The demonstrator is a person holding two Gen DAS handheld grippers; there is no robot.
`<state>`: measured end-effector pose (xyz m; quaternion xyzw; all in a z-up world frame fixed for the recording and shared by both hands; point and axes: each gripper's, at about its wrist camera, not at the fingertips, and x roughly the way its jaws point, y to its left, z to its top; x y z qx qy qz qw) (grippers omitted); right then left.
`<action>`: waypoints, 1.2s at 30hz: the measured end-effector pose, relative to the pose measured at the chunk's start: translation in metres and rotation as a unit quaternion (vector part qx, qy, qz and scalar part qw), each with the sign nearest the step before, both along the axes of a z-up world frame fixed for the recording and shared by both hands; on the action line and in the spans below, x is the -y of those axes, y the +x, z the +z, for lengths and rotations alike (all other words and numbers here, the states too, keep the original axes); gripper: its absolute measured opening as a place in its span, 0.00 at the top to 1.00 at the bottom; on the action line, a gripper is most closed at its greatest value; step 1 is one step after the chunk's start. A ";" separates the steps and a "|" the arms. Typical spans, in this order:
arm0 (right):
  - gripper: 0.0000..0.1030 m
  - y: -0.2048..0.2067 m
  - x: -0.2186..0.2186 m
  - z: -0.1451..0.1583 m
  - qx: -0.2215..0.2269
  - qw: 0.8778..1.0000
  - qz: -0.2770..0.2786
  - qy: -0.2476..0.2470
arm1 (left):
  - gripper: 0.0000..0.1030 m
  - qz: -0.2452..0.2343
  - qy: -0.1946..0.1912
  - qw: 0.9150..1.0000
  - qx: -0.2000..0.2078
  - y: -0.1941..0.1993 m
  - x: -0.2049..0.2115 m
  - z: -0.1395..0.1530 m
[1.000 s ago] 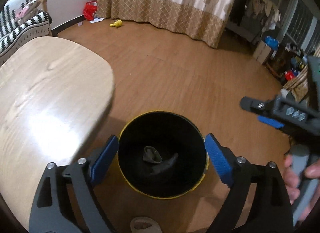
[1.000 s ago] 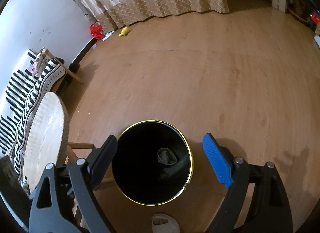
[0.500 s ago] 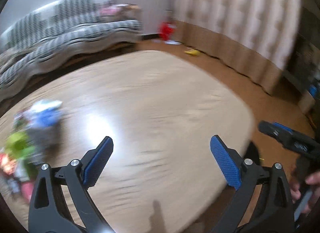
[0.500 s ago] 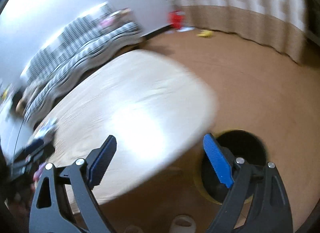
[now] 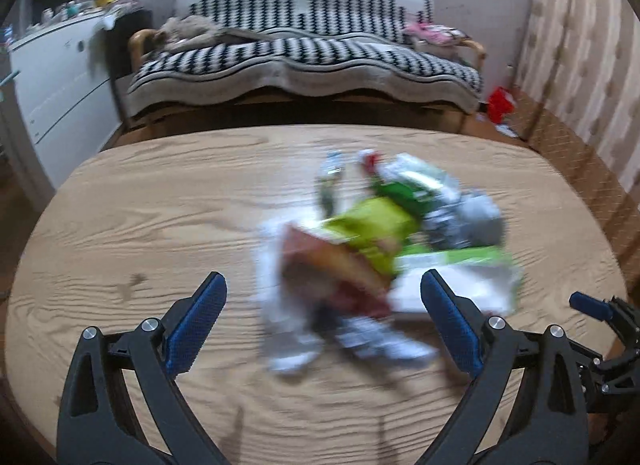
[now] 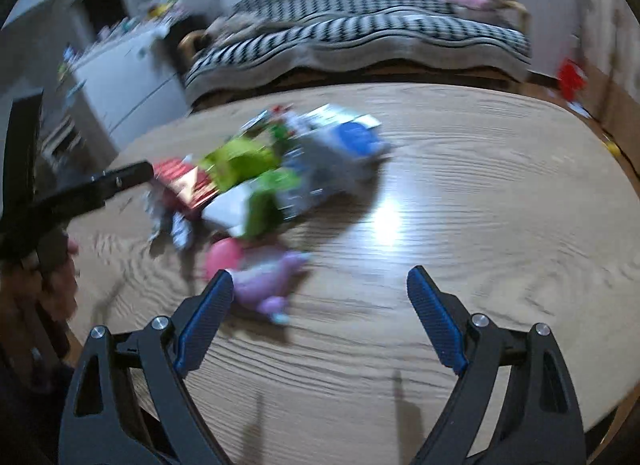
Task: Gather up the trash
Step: 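Swing both tools back over the trash pile on the table, then grasp the white tissue with the left tool while the right tool grasps the pink-purple toy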
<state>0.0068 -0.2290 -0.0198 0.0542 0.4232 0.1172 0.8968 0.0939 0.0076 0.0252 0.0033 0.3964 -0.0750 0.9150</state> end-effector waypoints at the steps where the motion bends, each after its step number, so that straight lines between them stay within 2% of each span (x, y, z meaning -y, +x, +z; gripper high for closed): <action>1: 0.17 0.002 -0.010 -0.003 -0.002 1.000 0.007 -0.002 | 0.08 0.004 0.003 1.000 -0.004 -0.002 -0.012 -0.006; 4: 0.17 0.008 -0.032 -0.015 -0.014 0.999 0.029 -0.013 | 0.08 0.007 0.015 1.000 -0.020 -0.001 -0.033 -0.022; 9: 0.17 0.022 -0.053 -0.036 -0.028 0.998 0.044 -0.024 | 0.08 -0.004 0.037 0.998 -0.049 -0.004 -0.038 -0.053; 13: 0.17 0.029 -0.055 -0.038 -0.037 0.998 0.044 -0.014 | 0.08 -0.012 0.044 0.997 -0.059 0.006 -0.033 -0.067; 19: 0.17 0.033 -0.057 -0.037 -0.042 0.998 0.049 -0.007 | 0.09 0.005 0.047 0.997 -0.062 0.016 -0.039 -0.074; 21: 0.17 0.034 -0.059 -0.037 -0.043 0.998 0.055 0.003 | 0.21 0.003 0.037 0.997 -0.062 0.015 -0.042 -0.074; 23: 0.17 0.034 -0.061 -0.035 -0.043 0.997 0.064 0.016 | 0.54 -0.008 0.020 0.997 -0.070 0.017 -0.043 -0.075; 24: 0.17 0.035 -0.063 -0.035 -0.042 0.997 0.065 0.014 | 0.61 -0.008 0.023 0.998 -0.066 0.016 -0.042 -0.075; 25: 0.17 0.034 -0.065 -0.035 -0.040 0.997 0.066 0.011 | 0.81 -0.013 0.027 0.997 -0.067 0.015 -0.040 -0.075; 26: 0.17 0.035 -0.066 -0.035 -0.040 0.997 0.067 0.008 | 0.90 -0.015 0.025 0.997 -0.069 0.015 -0.040 -0.075; 29: 0.17 0.036 -0.066 -0.036 -0.042 0.997 0.067 0.009 | 0.95 -0.004 0.017 0.998 -0.066 0.014 -0.045 -0.071; 36: 0.17 0.039 -0.069 -0.043 -0.046 0.996 0.069 -0.011 | 0.95 0.045 -0.002 0.998 -0.044 0.007 -0.069 -0.051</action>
